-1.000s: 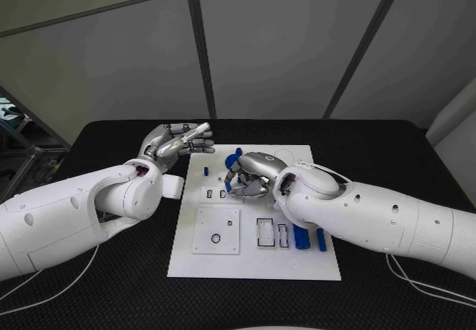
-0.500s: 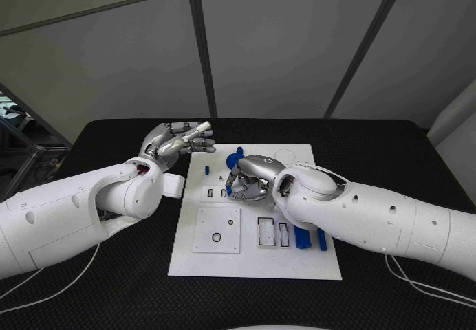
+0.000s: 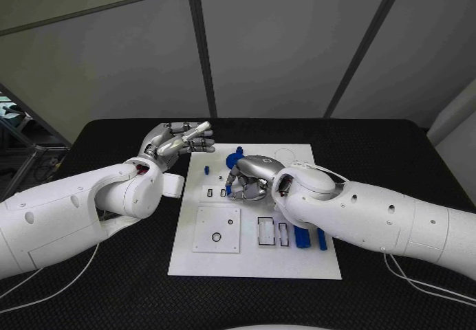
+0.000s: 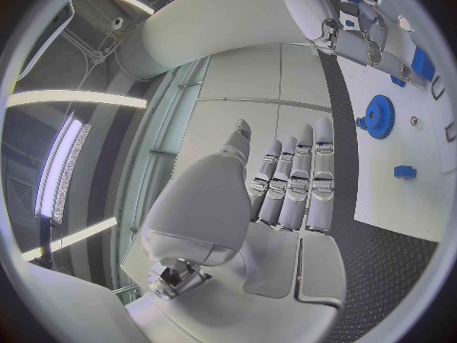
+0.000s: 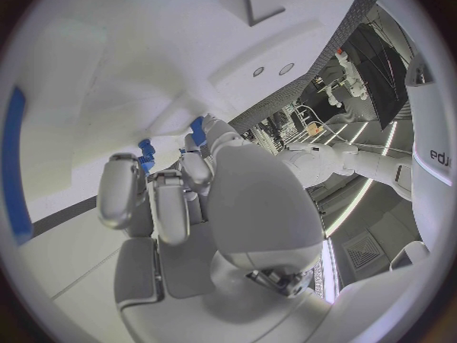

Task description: Assemble the parts on the task board

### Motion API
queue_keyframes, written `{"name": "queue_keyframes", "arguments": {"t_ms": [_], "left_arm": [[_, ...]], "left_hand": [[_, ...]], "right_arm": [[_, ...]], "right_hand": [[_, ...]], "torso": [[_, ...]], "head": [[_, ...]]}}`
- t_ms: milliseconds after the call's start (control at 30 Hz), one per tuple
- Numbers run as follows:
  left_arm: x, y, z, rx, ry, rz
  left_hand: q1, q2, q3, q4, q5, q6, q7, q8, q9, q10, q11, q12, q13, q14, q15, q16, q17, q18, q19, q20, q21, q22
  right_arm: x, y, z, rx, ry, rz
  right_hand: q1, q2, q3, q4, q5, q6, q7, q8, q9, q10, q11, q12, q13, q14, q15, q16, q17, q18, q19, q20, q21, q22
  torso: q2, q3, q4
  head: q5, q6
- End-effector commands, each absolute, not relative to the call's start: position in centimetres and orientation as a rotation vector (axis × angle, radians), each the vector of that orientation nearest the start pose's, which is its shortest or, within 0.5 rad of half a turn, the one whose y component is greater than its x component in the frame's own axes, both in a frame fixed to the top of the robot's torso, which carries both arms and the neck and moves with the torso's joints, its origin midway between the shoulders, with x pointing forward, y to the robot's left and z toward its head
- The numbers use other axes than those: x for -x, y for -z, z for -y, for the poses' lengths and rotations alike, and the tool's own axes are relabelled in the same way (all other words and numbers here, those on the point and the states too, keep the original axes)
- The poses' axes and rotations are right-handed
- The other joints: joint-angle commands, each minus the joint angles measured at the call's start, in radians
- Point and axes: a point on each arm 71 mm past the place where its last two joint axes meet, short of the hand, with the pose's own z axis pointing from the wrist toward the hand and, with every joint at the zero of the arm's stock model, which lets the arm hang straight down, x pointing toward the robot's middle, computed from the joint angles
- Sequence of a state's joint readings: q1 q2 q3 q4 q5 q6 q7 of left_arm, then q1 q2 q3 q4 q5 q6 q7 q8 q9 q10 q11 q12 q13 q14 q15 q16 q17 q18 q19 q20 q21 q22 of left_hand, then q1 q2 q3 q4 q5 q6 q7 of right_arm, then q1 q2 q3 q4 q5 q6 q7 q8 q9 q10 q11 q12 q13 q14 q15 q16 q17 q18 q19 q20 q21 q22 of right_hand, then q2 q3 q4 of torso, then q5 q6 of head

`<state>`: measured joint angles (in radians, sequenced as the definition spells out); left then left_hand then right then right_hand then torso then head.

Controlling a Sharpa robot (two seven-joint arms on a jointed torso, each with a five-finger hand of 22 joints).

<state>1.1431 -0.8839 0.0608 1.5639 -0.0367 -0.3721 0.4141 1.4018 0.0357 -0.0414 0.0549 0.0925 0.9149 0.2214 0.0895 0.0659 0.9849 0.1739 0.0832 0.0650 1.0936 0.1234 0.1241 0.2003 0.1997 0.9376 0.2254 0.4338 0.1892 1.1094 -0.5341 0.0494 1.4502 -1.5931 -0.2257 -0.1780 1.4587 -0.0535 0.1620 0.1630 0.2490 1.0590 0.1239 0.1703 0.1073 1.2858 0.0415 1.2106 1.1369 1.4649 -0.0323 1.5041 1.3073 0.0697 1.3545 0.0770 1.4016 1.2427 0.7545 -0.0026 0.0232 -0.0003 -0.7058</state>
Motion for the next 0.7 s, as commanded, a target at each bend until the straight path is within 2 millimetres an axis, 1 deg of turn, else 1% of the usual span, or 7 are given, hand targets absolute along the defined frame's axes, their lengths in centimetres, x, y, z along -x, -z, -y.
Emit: {"name": "queue_keyframes", "arguments": {"t_ms": [33, 300, 700], "left_arm": [[-48.67, 16.19, -22.21, 1.098, 1.547, -1.309], [-48.68, 16.20, -22.21, 1.098, 1.547, -1.310], [-48.68, 16.21, -22.21, 1.100, 1.546, -1.311]], "left_hand": [[-0.002, 0.008, 0.001, -0.004, -0.001, 0.004, 0.001, -0.004, 0.000, 0.004, 0.002, -0.004, 0.001, -0.007, 0.001, -0.005, 0.002, -0.020, -0.007, -0.001, 0.002, -0.001], [-0.002, 0.008, 0.001, -0.005, -0.001, 0.004, 0.002, -0.005, 0.000, 0.003, 0.002, -0.005, 0.001, -0.008, 0.002, -0.006, 0.002, -0.020, -0.008, -0.001, 0.002, -0.001], [-0.002, 0.008, 0.000, -0.006, -0.001, 0.003, 0.002, -0.006, 0.000, 0.002, 0.003, -0.006, 0.001, -0.009, 0.002, -0.007, 0.002, -0.020, -0.010, -0.001, 0.001, -0.001]], "right_arm": [[-47.45, 20.33, 6.45, 0.332, -0.741, -1.720], [-47.47, 20.37, 6.52, 0.338, -0.730, -1.722], [-47.48, 20.39, 6.53, 0.339, -0.726, -1.724]], "right_hand": [[-0.006, -0.004, 0.001, 0.001, -0.003, -0.013, 0.002, -0.006, -0.004, -0.013, 0.000, -0.009, -0.007, 0.079, 0.003, -0.001, 0.135, 0.002, -0.004, 0.004, -0.004, -0.003], [-0.009, -0.016, 0.003, -0.003, -0.003, -0.034, 0.010, -0.016, -0.010, -0.028, 0.007, -0.024, -0.020, 0.079, 0.009, -0.002, 0.135, 0.003, -0.008, 0.009, -0.007, -0.007], [-0.016, -0.025, 0.005, -0.002, 0.004, -0.052, 0.019, -0.026, -0.015, -0.041, 0.014, -0.036, -0.032, 0.077, 0.015, -0.005, 0.129, 0.004, -0.013, 0.015, -0.012, -0.014]], "torso": [[0.000, 0.0002, 0.0000], [0.000, 0.0000, 0.0000], [0.000, -0.0003, -0.0001]], "head": [[0.000, 0.000], [0.002, -0.002], [0.002, -0.004]]}}
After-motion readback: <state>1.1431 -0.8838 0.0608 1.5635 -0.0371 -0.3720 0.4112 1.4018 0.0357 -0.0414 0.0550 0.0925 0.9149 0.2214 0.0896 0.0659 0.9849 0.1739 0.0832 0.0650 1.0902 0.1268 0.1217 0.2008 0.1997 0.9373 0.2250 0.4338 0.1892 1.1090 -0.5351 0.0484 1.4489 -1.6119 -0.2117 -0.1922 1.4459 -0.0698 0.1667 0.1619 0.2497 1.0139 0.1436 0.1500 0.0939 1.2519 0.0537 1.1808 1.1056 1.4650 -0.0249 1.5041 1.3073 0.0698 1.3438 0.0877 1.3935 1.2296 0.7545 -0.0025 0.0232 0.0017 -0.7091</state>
